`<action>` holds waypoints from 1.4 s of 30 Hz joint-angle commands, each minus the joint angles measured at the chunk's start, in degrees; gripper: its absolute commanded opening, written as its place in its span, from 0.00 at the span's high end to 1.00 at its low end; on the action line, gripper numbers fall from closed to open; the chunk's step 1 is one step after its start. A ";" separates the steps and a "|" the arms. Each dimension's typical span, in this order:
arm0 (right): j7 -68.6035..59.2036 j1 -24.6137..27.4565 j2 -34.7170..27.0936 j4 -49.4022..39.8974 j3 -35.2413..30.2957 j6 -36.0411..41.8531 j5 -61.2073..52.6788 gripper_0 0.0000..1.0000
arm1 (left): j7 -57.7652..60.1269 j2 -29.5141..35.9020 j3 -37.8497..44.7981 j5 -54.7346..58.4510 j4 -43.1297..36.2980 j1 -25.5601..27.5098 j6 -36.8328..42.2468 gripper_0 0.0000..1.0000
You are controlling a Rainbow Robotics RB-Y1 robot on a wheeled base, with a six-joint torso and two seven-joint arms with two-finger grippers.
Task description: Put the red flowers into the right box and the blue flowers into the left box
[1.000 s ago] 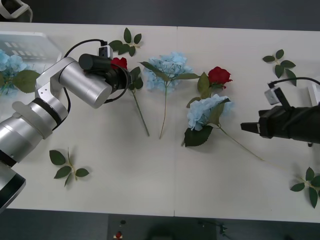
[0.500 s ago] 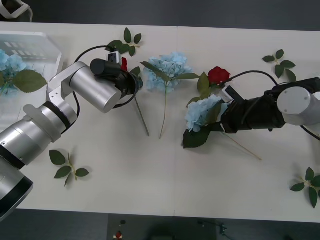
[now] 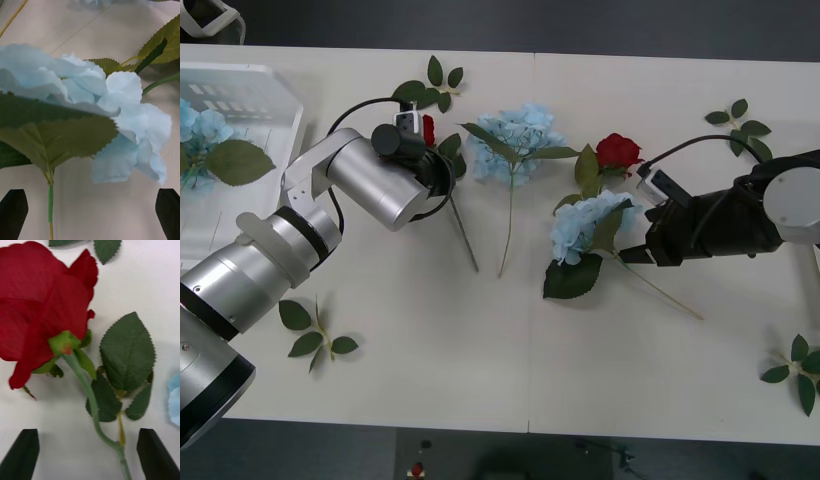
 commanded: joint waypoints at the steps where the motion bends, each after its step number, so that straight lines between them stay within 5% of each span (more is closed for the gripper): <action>1: 1.58 1.68 -3.16 -3.93 -0.14 0.00 -0.09 0.00 | -0.01 -0.33 0.75 -1.55 0.61 -1.71 0.01 0.53; 4: 1.58 3.18 -4.39 -6.48 -0.14 -0.79 -0.09 0.00 | -0.18 -0.33 0.75 -2.25 1.14 -1.71 0.01 0.85; 8: 1.58 5.29 -5.09 -8.94 -0.14 -2.90 -0.09 0.00 | -0.27 -0.24 0.75 -2.16 1.23 -1.71 0.01 1.00; 15: 1.76 6.17 -2.81 -8.94 -0.14 -5.01 2.11 0.00 | -0.27 -0.33 0.75 -2.16 1.23 -1.71 0.01 0.99; 20: 1.67 6.17 0.09 -6.83 -0.14 -6.86 4.22 0.00 | -0.27 -0.33 0.75 -2.16 0.96 -1.71 -0.08 0.18; 22: 1.76 6.25 0.97 -6.21 -0.14 -7.56 4.57 0.00 | -0.18 -0.24 0.75 -2.16 0.52 -1.71 -0.08 0.02; 23: 1.85 6.17 1.15 -6.04 -0.14 -7.82 4.74 0.03 | -0.10 -0.24 0.75 -2.16 0.35 -1.71 -0.08 0.00; 24: 1.85 6.25 1.41 -6.04 -0.14 -8.00 4.83 0.18 | -0.10 -0.15 0.75 -2.16 0.26 -1.71 -0.08 0.00; 25: 1.67 6.25 1.59 -5.95 -0.05 -8.09 5.10 0.72 | 0.08 -0.15 0.75 -2.16 -0.09 -1.71 -0.08 0.00; 26: 1.67 6.25 1.68 -5.95 -0.14 -8.09 5.10 1.00 | 0.17 -0.07 0.75 -2.07 -0.27 -1.71 -0.08 0.00; 42: 1.93 6.25 1.76 -5.95 -0.14 -8.09 5.10 1.00 | 0.96 -0.15 -0.31 -2.95 0.26 -1.71 -1.48 0.00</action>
